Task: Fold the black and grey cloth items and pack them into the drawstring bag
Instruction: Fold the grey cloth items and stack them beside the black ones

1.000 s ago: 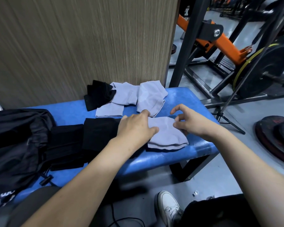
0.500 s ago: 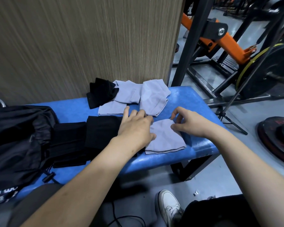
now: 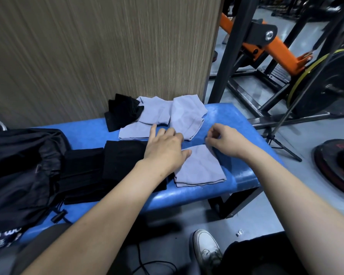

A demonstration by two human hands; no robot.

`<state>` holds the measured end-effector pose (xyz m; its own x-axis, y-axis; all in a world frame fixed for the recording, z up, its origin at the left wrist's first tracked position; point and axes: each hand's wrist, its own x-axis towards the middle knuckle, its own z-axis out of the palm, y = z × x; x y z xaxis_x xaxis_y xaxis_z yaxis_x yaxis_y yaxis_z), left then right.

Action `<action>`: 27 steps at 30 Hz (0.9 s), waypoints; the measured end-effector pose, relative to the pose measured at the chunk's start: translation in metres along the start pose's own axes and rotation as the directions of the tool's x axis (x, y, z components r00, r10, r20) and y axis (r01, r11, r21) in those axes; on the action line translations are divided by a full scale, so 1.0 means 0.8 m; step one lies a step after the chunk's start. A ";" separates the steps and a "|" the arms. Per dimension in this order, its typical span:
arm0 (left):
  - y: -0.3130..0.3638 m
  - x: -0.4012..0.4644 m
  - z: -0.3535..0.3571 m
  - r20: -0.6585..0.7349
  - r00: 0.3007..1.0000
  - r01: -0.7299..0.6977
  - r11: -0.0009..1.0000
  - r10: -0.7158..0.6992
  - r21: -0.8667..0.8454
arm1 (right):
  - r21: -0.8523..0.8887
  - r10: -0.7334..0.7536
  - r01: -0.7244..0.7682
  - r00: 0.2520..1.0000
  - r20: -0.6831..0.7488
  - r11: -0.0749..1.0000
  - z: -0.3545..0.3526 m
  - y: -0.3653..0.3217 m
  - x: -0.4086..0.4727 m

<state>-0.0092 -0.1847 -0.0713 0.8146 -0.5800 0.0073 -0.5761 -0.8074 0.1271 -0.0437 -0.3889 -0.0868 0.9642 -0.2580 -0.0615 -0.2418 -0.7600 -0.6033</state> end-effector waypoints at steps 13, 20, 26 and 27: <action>-0.004 0.028 0.011 0.092 0.995 -0.011 0.991 0.023 -0.135 | 0.364 0.122 -0.095 0.991 -0.052 0.927 0.038 -0.035 0.053; 0.002 0.026 0.003 0.059 0.998 0.006 0.983 0.005 -0.181 | 0.674 -0.013 0.034 0.999 -0.036 0.738 0.019 -0.075 0.017; 0.000 0.029 -0.009 0.005 0.988 0.141 0.898 -0.153 -0.417 | 0.778 0.006 0.032 0.999 -0.045 0.628 0.019 -0.083 0.017; -0.002 0.028 -0.014 -0.019 0.983 0.157 0.880 -0.185 -0.449 | 0.735 0.071 -0.006 0.996 -0.057 0.678 0.024 -0.079 0.022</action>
<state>0.0109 -0.1952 -0.0605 0.9081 -0.4187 0.0025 -0.3487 -0.7530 0.5580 -0.0097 -0.3340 -0.0649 0.9366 -0.3453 -0.0588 -0.0899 -0.0748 -0.9931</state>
